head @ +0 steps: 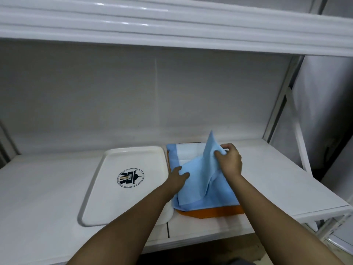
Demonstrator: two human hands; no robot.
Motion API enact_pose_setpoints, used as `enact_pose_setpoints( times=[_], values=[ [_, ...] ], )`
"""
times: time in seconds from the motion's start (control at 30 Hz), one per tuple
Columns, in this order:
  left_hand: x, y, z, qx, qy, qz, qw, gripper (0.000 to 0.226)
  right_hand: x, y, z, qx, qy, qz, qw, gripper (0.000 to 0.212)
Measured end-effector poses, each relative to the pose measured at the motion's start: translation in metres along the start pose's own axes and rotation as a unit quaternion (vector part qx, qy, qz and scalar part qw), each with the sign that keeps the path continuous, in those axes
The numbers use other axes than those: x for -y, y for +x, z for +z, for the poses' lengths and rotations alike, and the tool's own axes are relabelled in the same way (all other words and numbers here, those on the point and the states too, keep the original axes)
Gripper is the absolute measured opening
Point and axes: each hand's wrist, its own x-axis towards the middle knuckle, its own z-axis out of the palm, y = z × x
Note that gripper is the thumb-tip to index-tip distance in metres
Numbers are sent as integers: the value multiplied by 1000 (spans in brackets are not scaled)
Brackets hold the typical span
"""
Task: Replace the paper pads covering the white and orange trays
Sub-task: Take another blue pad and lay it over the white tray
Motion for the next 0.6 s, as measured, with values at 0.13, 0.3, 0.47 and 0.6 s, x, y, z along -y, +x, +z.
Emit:
enact_pose_setpoints(
  times=[0.13, 0.3, 0.47, 0.6],
  values=[
    [-23, -22, -33, -43, -130, 24, 990, 40, 56, -29, 30, 30, -7, -64, 997, 19],
    [-31, -47, -81, -68, -236, 33, 969, 27, 97, -75, 82, 91, -12, -98, 991, 18],
    [-12, -55, -124, -73, -266, -1, 961, 51, 115, -118, 127, 166, -27, -116, 979, 22],
    [9, -61, -157, -72, -261, -35, 962, 51, 111, -144, 140, 376, 28, -154, 913, 38]
  ],
)
